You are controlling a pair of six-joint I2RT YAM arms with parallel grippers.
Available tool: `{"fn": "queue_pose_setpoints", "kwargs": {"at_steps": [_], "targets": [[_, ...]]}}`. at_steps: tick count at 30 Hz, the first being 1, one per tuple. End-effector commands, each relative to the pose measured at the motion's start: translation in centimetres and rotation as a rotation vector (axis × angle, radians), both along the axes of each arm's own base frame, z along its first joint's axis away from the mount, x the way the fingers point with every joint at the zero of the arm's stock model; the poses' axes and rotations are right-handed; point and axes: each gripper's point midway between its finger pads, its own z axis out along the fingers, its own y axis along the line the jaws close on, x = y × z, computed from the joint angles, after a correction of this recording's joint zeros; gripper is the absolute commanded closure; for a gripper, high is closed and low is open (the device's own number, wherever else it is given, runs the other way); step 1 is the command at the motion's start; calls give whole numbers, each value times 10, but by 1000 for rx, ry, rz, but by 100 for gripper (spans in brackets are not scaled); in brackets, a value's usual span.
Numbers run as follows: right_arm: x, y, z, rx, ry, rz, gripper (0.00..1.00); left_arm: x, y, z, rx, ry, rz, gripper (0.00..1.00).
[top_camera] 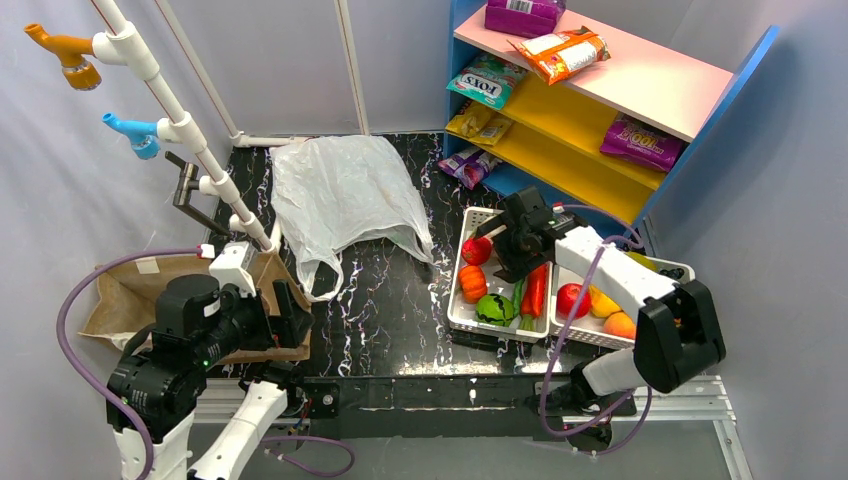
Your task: Place the food into the grocery bag and tie it
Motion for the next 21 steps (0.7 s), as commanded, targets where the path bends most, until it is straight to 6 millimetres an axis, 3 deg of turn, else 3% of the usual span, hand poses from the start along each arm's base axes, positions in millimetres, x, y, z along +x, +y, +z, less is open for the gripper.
{"fn": "queue_pose_setpoints", "kwargs": {"at_steps": [1,10,18,21], "targets": [[16,7,-8,-3,-12,-21,3,0,2,5,17,6,-4,0],[34,18,-13,-13,-36,24,14,1,4,6,27,8,3,1],[40,21,-10,-45,-51,80,52,11,0,8,31,9,-11,1],[39,20,3,-67,-62,121,59,18,-2,8,33,12,-14,0]]}}
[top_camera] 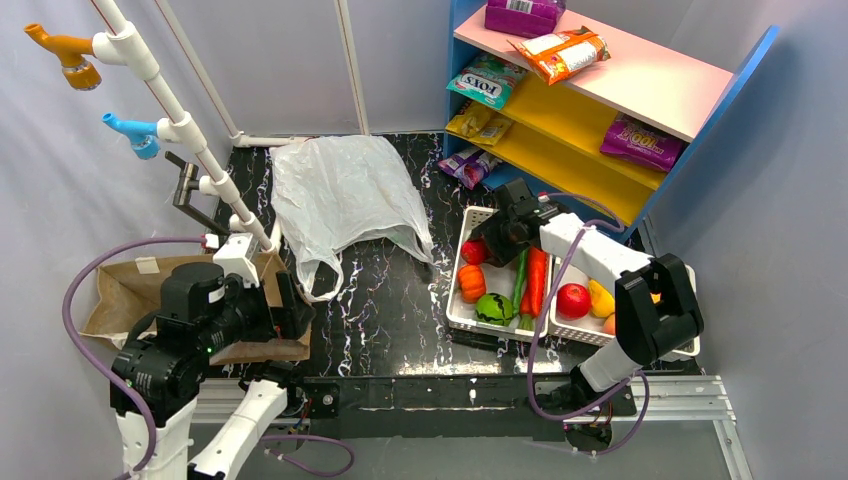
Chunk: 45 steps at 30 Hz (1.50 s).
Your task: Place the food into the grocery bag and tie it
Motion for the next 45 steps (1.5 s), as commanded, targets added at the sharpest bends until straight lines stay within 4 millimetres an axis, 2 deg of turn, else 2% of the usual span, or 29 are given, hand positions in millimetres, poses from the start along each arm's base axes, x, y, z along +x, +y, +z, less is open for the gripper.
{"fn": "queue_pose_setpoints", "kwargs": {"at_steps": [1,9,16,21,26,30,34,40,45], "targets": [[12,3,34,-31,-70,66,59,13,-2,6,13,-8,-12,1],[-1,4,93,-15,-146,198,64,47,4,2,93,9,25,0],[-19,-6,132,-24,-249,293,64,111,9,-17,266,-13,-12,0],[-33,-12,155,-30,-311,364,65,149,-13,-36,406,-48,-174,2],[-44,-15,183,-56,-374,478,65,177,-37,-59,570,-77,-322,2],[-58,-20,193,-57,-393,539,65,191,-45,-82,634,-38,-395,11],[-74,-22,197,-19,-419,559,65,206,-49,-101,710,-40,-452,15],[-84,-39,199,-64,-435,543,65,230,-52,-136,783,-24,-462,26],[-89,-51,203,-106,-409,527,65,250,-57,-170,815,-15,-446,28]]}}
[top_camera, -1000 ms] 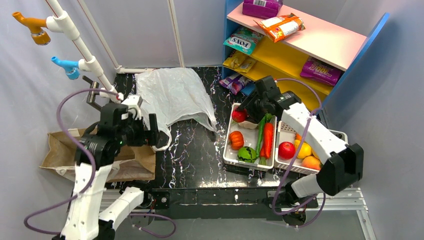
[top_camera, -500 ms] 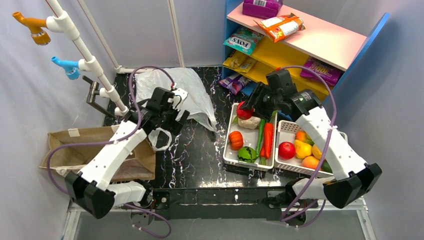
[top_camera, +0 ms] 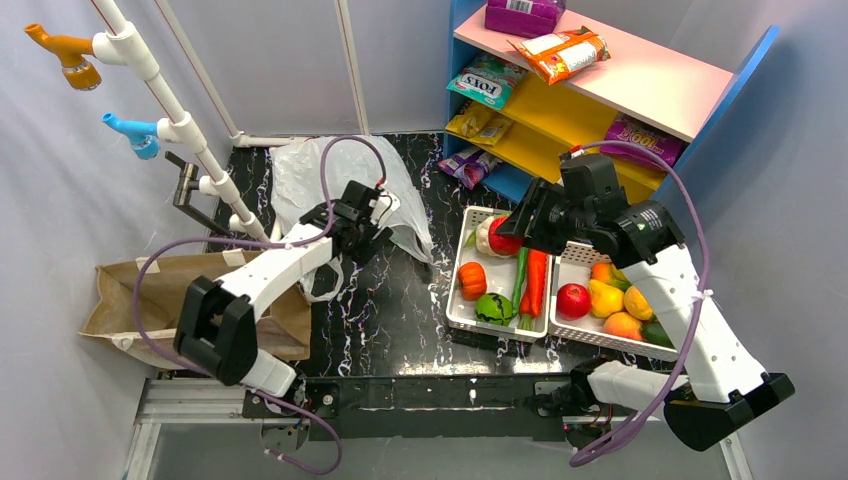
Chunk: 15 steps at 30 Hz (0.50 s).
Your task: Place the food into the grocery bag and tie it
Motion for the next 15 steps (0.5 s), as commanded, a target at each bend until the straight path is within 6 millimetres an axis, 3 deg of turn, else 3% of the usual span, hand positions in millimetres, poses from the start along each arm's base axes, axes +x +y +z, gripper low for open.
{"fn": "queue_pose_setpoints", "kwargs": {"at_steps": [1,8,15], "targets": [[-5,-17,6,-63,2,-21,65,24,-4,-21,42,-53,1,28],[-17,-26,7,-114,20,15,65,46,-3,-49,94,-70,85,33],[-21,-25,12,-119,30,42,65,60,1,-58,141,-119,93,38]]}}
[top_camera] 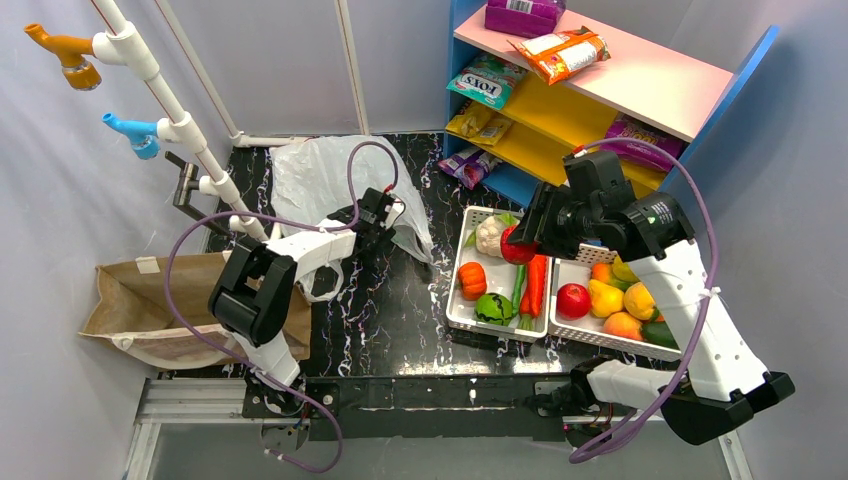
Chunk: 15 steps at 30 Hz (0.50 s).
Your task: Place the food into the grocery bag and tie it
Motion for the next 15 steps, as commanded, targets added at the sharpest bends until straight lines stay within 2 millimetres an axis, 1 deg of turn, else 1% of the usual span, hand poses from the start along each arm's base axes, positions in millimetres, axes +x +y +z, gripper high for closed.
{"fn": "queue_pose_setpoints", "kwargs": {"at_steps": [1,6,11,13,15], "targets": [[-2,-3,14,2,-34,13,65,19,-1,15,13,-104,20,38],[-1,-4,16,7,-34,-1,65,29,1,19,24,-150,56,42],[2,-4,21,7,-45,-13,65,31,6,10,57,-148,83,48],[2,-5,21,3,-45,-16,65,31,8,9,61,-161,90,50],[2,-5,21,-2,-42,-15,65,31,9,9,59,-172,95,54]]}}
